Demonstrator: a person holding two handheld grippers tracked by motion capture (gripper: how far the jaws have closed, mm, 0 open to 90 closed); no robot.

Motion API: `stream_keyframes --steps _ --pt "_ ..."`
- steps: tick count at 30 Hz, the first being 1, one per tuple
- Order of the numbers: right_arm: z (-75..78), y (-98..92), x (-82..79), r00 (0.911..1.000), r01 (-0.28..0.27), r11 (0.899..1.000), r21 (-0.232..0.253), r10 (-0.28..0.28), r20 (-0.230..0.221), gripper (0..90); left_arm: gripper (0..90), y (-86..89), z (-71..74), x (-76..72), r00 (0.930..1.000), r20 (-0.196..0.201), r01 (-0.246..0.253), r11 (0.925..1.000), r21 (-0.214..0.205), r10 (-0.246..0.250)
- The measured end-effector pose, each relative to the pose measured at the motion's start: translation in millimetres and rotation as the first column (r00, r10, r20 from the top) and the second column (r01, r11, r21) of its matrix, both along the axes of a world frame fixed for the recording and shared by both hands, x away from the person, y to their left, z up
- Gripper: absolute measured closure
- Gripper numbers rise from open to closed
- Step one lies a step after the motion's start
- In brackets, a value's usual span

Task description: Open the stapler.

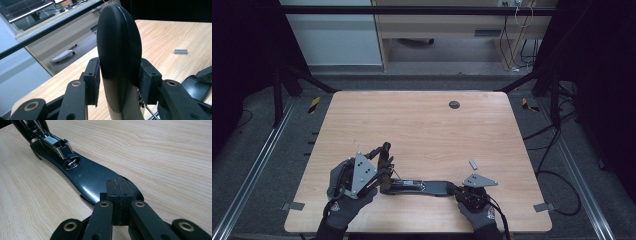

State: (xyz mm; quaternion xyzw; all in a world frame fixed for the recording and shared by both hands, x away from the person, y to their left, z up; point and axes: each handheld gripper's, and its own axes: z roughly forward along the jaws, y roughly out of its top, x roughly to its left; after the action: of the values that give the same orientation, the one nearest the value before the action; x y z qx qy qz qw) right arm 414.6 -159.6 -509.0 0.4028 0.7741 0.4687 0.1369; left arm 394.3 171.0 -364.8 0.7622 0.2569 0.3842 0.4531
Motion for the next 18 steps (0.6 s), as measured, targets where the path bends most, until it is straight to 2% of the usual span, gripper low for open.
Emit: stream_keyframes --steps 7,13,18 --pt "0.0 0.2 -0.2 1.0 0.001 1.0 0.0 -0.001 -0.001 90.0 56.8 12.9 -2.2 -0.7 0.9999 -0.008 -0.012 0.9981 -0.061 0.011" --pt "0.0 -0.4 0.5 1.0 -0.003 1.0 0.004 0.003 -0.005 90.0 56.9 17.9 -4.6 -0.3 0.9999 -0.007 -0.009 0.9958 -0.091 0.008" --pt "-0.1 -0.3 0.5 1.0 -0.004 1.0 0.004 0.004 -0.005 90.0 56.9 21.8 -5.4 -0.8 0.9999 -0.006 -0.015 0.9949 -0.1 0.014"
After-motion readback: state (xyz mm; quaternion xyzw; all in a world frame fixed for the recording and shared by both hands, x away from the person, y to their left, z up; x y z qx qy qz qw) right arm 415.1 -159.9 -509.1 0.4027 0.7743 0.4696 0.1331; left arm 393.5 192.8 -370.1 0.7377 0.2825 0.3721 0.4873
